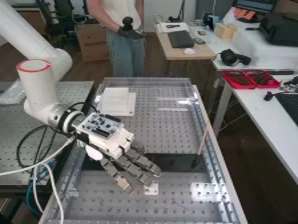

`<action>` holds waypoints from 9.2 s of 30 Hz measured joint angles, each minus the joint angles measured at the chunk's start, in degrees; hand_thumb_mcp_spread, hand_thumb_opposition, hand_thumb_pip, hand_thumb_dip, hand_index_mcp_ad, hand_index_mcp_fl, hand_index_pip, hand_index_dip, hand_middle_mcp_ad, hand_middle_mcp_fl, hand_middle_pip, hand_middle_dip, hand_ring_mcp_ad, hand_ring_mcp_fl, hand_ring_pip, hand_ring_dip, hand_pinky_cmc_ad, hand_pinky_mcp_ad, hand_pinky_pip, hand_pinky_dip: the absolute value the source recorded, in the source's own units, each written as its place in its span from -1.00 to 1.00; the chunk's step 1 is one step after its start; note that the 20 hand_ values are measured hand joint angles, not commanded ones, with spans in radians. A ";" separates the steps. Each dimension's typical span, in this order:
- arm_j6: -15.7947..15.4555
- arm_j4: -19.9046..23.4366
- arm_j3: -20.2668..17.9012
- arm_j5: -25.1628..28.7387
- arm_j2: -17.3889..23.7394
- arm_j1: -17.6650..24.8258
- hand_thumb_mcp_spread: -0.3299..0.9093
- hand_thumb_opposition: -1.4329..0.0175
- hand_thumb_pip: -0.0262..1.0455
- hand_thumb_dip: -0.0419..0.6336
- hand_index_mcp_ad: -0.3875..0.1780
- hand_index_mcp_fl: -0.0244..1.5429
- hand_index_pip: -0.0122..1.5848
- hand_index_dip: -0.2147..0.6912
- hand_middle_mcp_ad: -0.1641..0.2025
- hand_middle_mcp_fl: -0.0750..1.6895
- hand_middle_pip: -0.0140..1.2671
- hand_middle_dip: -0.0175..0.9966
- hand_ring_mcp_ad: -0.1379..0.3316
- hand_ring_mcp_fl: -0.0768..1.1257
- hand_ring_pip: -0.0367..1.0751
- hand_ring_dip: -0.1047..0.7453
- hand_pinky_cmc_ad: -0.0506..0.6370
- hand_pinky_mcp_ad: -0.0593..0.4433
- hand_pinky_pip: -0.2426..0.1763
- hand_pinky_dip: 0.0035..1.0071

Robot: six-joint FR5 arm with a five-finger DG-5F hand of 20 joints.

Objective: Grab the bearing and place it in the white container

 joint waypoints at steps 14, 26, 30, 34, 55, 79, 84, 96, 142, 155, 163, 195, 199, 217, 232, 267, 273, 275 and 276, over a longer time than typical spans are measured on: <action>0.16 -0.30 0.06 -0.19 -0.63 -0.10 0.13 -0.24 0.35 0.02 0.16 -0.95 0.91 -0.24 0.35 -0.93 -0.78 -0.62 0.27 -0.88 -0.80 -0.54 0.20 0.40 -0.27 -0.19; -0.32 0.42 0.03 -0.65 -0.85 -0.21 0.13 -0.24 0.35 0.02 0.15 -0.94 0.95 -0.23 0.35 -0.93 -0.78 -0.62 0.27 -0.88 -0.80 -0.54 0.20 0.40 -0.27 -0.18; -0.37 0.44 0.07 -0.86 -0.94 -0.36 0.13 -0.24 0.35 0.02 0.16 -0.95 0.96 -0.28 0.35 -0.93 -0.78 -0.62 0.27 -0.88 -0.80 -0.54 0.20 0.41 -0.27 -0.18; -0.38 0.18 0.22 -1.21 -1.04 -0.56 0.13 -0.24 0.35 0.02 0.15 -0.95 0.96 -0.29 0.35 -0.93 -0.78 -0.62 0.27 -0.88 -0.79 -0.54 0.20 0.41 -0.27 -0.18; -0.87 -0.10 0.76 -2.60 -1.35 -0.99 0.15 -0.24 0.34 0.02 0.16 -0.93 0.95 -0.36 0.35 -0.93 -0.78 -0.62 0.27 -0.88 -0.79 -0.54 0.20 0.40 -0.27 -0.18; -2.17 1.12 0.72 -3.41 -1.37 -1.51 0.15 -0.23 0.32 0.01 0.17 -0.74 0.95 -0.46 0.33 -0.93 -0.78 -0.62 0.26 -0.88 -0.79 -0.54 0.18 0.33 -0.28 -0.18; -2.45 1.42 0.67 -3.69 -1.02 -1.55 0.15 -0.23 0.28 0.01 0.18 -0.71 0.95 -0.46 0.33 -0.92 -0.78 -0.62 0.28 -0.88 -0.79 -0.54 0.15 0.34 -0.28 -0.18; -3.91 1.67 0.41 -5.62 2.55 -1.07 0.15 -0.23 0.28 0.01 0.18 -0.70 0.95 -0.46 0.35 -0.89 -0.78 -0.62 0.27 -0.88 -0.80 -0.54 0.15 0.29 -0.28 -0.18; -7.00 -1.89 -7.58 -21.62 17.45 4.50 0.15 -0.23 0.28 0.01 0.19 -0.70 0.95 -0.46 0.30 -0.89 -0.77 -0.62 0.17 -0.88 -0.79 -0.54 0.12 0.28 -0.28 -0.18; -7.47 -3.56 -8.02 -27.40 19.01 5.74 0.15 -0.23 0.28 0.01 0.19 -0.70 0.95 -0.46 0.30 -0.89 -0.78 -0.62 0.17 -0.87 -0.79 -0.54 0.12 0.28 -0.28 -0.20; -7.72 -4.14 -8.59 -34.24 18.60 6.20 0.15 -0.23 0.28 0.01 0.19 -0.70 0.95 -0.45 0.30 -0.89 -0.78 -0.62 0.16 -0.87 -0.80 -0.54 0.10 0.28 -0.27 -0.20; -5.94 -1.12 -9.61 -43.14 12.27 10.89 0.15 -0.23 0.28 0.01 0.19 -0.70 0.95 -0.48 0.30 -0.89 -0.78 -0.62 0.14 -0.87 -0.79 -0.54 0.10 0.28 -0.27 -0.20; -5.80 -1.67 -9.53 -43.10 11.90 11.26 0.15 -0.23 0.28 0.01 0.19 -0.70 0.95 -0.48 0.31 -0.89 -0.78 -0.62 0.14 -0.87 -0.79 -0.54 0.10 0.28 -0.27 -0.20; -6.37 -4.74 -9.29 -41.94 12.81 10.60 0.07 -0.20 0.41 0.02 0.11 -0.94 0.86 -0.48 0.30 -0.93 -0.78 -0.62 0.14 -0.87 -0.80 -0.54 0.11 0.28 -0.27 -0.09; -3.03 -10.52 -7.41 -31.59 26.51 4.96 0.07 -0.19 0.41 0.02 0.10 -0.94 0.84 -0.51 0.32 -0.93 -0.78 -0.62 0.15 -0.87 -0.80 -0.54 0.11 0.28 -0.27 0.00; 1.35 -20.89 5.16 -12.50 27.39 -1.45 0.05 -0.20 0.37 0.02 0.11 -0.94 0.55 -0.51 0.35 -0.92 -0.77 -0.62 0.15 -0.87 -0.80 -0.54 0.11 0.29 -0.27 0.00; 2.35 -23.33 6.73 -15.26 26.78 -2.89 0.02 -0.18 0.31 -0.04 0.11 -0.94 0.36 -0.51 0.35 -0.92 -0.77 -0.62 0.15 -0.87 -0.79 -0.54 0.11 0.28 -0.27 0.00; 2.67 -23.94 7.11 -16.00 26.58 -3.27 0.02 -0.15 0.30 -0.09 0.12 -0.94 0.25 -0.51 0.35 -0.92 -0.77 -0.62 0.15 -0.87 -0.79 -0.54 0.11 0.28 -0.27 0.00; 2.93 -24.47 7.41 -16.70 26.42 -3.57 0.00 -0.15 0.29 -0.08 0.11 -0.94 0.17 -0.51 0.35 -0.93 -0.77 -0.62 0.15 -0.87 -0.79 -0.54 0.11 0.29 -0.27 0.00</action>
